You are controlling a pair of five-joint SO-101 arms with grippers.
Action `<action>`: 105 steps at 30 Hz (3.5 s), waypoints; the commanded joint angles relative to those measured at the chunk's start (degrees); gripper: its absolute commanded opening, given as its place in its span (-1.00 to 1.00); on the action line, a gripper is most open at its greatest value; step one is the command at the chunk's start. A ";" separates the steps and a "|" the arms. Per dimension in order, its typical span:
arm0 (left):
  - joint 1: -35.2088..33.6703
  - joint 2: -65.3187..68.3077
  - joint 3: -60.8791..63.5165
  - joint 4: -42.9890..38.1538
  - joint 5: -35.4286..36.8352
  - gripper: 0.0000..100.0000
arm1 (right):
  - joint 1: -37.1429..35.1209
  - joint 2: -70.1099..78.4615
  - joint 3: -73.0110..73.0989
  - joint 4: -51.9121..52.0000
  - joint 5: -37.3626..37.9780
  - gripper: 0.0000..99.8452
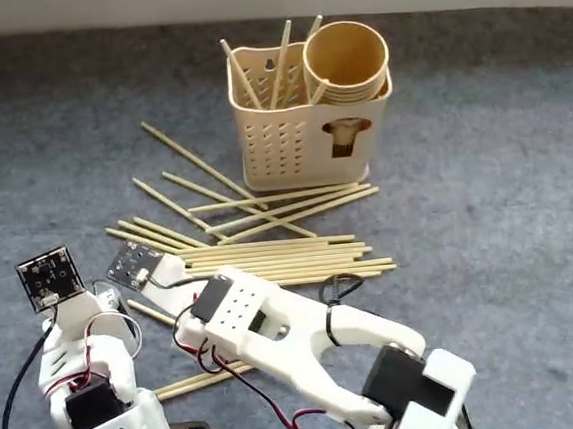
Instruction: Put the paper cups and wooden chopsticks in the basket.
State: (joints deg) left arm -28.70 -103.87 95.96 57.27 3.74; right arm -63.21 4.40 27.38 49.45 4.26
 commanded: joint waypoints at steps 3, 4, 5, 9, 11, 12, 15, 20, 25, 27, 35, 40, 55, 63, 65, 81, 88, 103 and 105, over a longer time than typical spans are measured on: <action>-0.40 0.04 1.19 -0.53 -0.18 -0.81 | -0.92 1.80 -0.92 -1.10 -0.26 -0.86; -0.40 0.04 1.19 -0.53 -0.18 -0.81 | -1.01 2.33 -0.92 -1.36 -0.26 -0.86; -0.40 0.04 1.19 -0.53 -0.18 -0.81 | -1.01 2.86 -0.84 -2.15 -0.26 -0.86; -0.40 0.04 1.19 -0.53 -0.18 -0.81 | -0.66 4.09 -0.84 -3.38 -0.26 -0.86; -0.40 0.04 1.19 -0.53 -0.18 -0.81 | -0.66 3.30 -0.57 -3.12 -0.26 -0.86; -0.40 0.04 1.19 -0.53 -0.18 -0.81 | -0.66 2.59 -0.48 -3.12 -0.26 -0.87; -0.40 0.04 1.19 -0.53 -0.18 -0.81 | -0.57 0.40 -0.48 -3.03 -0.26 -1.00; -0.40 0.04 1.19 -0.53 -0.18 -0.81 | 0.57 -4.00 1.10 0.22 -0.18 -0.99; -0.40 0.04 1.19 -0.53 -0.18 -0.81 | 3.30 -8.13 1.89 3.03 -0.18 -0.99; -0.31 0.04 1.19 -0.53 -0.18 -0.81 | 3.91 -9.80 2.77 4.44 -0.18 -0.99; -0.31 0.04 1.19 -0.53 -0.26 -0.81 | 5.49 -19.21 7.78 4.53 -0.18 -0.99; -0.13 0.04 1.19 -0.53 -0.26 -0.81 | 8.57 -26.95 10.24 4.35 -0.18 -0.99; -0.13 0.04 1.19 -0.53 -0.35 -0.81 | 9.71 -53.05 24.48 -7.25 -0.44 -0.99; -0.13 0.04 1.19 -0.53 -0.35 -0.81 | 19.03 -63.60 26.51 -15.34 -0.62 -0.99; -0.04 0.04 1.19 -0.53 -0.35 -0.81 | 21.49 -64.13 26.51 -17.71 -0.62 -0.99; -0.04 0.04 1.19 -0.53 -0.35 -0.81 | 33.98 -63.96 24.48 -54.46 -0.18 -0.99; -0.04 0.04 1.19 -0.44 -0.35 -0.81 | 35.12 -63.96 24.48 -65.45 -0.18 -0.99; -0.04 0.04 1.19 -0.26 -0.35 -0.81 | 40.31 -40.92 4.62 -70.11 -0.18 -0.99; -0.04 0.04 1.19 -0.26 -0.35 -0.81 | 40.84 -35.82 0.92 -70.11 -0.18 -0.99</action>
State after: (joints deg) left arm -28.70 -103.87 95.96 57.27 3.74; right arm -23.91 -37.19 35.74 -19.38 4.26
